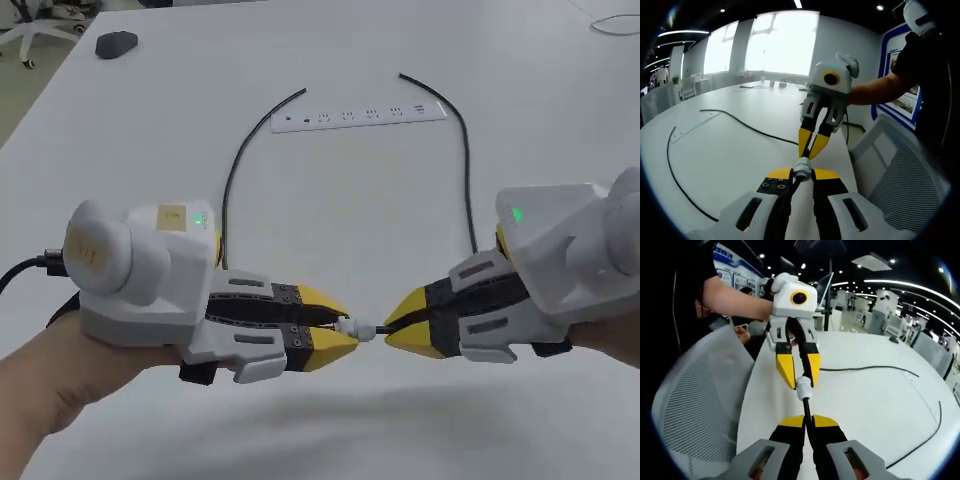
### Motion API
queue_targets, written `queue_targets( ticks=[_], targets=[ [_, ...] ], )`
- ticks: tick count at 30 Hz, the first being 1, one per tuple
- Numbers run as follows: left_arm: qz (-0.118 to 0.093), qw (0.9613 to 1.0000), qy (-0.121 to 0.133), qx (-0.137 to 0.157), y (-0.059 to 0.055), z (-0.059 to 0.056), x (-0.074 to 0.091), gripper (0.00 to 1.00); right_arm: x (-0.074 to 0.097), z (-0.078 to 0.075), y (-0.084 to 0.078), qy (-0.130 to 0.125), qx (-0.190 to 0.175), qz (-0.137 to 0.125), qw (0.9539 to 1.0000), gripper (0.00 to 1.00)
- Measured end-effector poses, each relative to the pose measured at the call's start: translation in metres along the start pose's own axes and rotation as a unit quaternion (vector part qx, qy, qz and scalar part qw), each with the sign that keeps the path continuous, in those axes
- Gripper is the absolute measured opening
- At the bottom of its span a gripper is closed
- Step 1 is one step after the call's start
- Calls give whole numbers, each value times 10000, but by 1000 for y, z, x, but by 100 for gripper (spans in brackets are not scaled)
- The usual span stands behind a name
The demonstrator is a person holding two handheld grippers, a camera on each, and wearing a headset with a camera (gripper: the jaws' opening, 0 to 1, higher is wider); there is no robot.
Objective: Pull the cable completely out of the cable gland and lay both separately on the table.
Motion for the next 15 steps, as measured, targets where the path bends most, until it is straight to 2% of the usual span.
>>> queue_targets(
  ticks=[4, 9, 12, 15],
  targets=[
    [-11, 10000, 16, -16, 1, -4, 0, 14, 9, 1, -12, -169, -240, 76, 9995, 0],
    [83, 9999, 43, -145, 0, -8, 0, 14, 23, 4, -32, -359, -372, 266, 9983, 0],
    [108, 9998, 122, -117, 0, -9, 3, 14, 34, 2, -47, -596, -659, 390, 9953, 0],
    [50, 9999, 161, -35, 1, -9, 7, 14, 41, 1, -57, -726, -858, 407, 9928, 0]
  ],
)
Point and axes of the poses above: the centre of the closed fingertips' face, and the gripper's own axes: x roughly backward along the fingers, z roughly to its left, y roughly out of its top, the point moved 6 cm from there along x, roughly backward along the fingers, and after that the axes turned 9 degrees about z, right-handed, at the moved point
